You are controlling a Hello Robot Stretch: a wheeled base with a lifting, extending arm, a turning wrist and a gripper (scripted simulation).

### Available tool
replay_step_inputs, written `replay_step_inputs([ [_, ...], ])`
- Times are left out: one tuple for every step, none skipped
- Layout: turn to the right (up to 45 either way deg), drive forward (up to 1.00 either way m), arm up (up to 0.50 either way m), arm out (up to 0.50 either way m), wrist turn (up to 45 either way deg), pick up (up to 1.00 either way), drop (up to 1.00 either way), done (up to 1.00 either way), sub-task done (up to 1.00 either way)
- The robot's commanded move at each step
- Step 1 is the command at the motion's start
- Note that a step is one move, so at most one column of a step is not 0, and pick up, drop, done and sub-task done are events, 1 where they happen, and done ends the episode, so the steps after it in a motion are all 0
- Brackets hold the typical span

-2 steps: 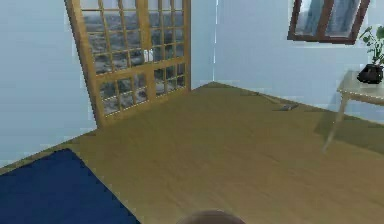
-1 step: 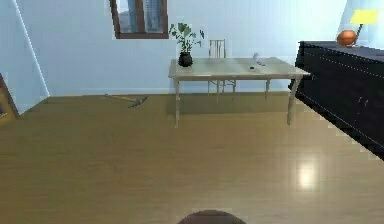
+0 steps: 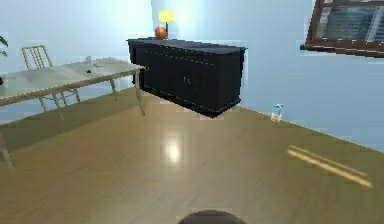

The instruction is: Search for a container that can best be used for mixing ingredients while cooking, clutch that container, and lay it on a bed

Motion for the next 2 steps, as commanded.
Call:
replay_step_inputs([
  [-45.0,0.00,0.00,0.00,0.0,0.00,0.00,0.00,0.00],
  [-45.0,0.00,0.00,0.00,0.0,0.00,0.00,0.00,0.00],
])
